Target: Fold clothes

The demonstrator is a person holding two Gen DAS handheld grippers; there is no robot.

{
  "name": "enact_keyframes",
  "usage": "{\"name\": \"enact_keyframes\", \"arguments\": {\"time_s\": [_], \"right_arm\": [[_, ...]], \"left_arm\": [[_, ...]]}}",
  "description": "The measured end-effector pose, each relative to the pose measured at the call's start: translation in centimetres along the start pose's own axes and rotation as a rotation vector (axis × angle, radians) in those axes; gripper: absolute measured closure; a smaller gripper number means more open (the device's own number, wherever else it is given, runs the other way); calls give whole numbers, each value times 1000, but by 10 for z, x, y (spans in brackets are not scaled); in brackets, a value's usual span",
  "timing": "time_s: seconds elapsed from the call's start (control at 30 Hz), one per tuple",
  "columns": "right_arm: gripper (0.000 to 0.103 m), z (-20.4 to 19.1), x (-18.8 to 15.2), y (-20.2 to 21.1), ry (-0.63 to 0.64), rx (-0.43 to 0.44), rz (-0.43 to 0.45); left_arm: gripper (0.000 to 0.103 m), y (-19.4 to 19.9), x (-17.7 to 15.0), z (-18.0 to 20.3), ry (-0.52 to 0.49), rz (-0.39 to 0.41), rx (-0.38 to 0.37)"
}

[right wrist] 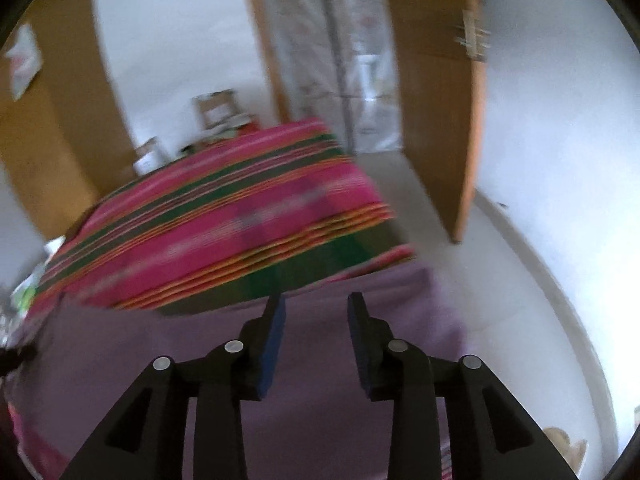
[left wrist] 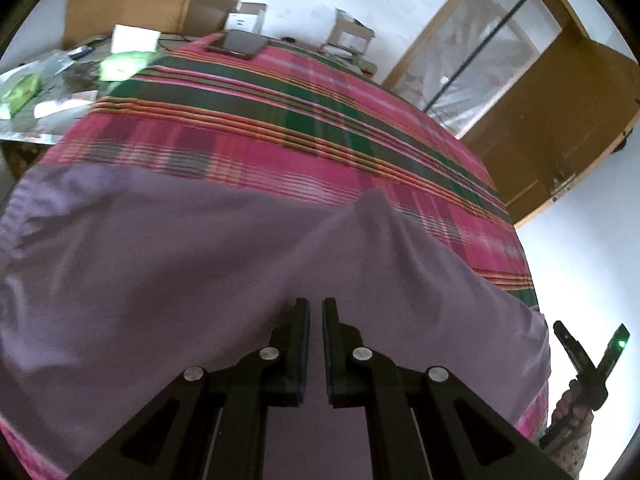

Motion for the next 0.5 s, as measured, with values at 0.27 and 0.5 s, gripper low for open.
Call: {"name": "enact_keyframes", "arguments": {"time_s": [0.27, 0.5], "right_arm": [[67, -97, -16, 5, 158, 170, 10], [66, -143, -35, 0, 247, 167, -26]], "left_arm": [[97, 28, 9, -51, 82, 65, 28], [96, 49, 11, -98, 172, 106, 38]]}}
Point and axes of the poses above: each gripper's, at about its wrist camera, not at the fingertips, and y roughly against the way its jaws point, z to its right, x to its top, the point moved 8 cm from there along -y, roughly the way its jaws point, and after that the axes turned 12 degrees about y, right-handed, at the moved point
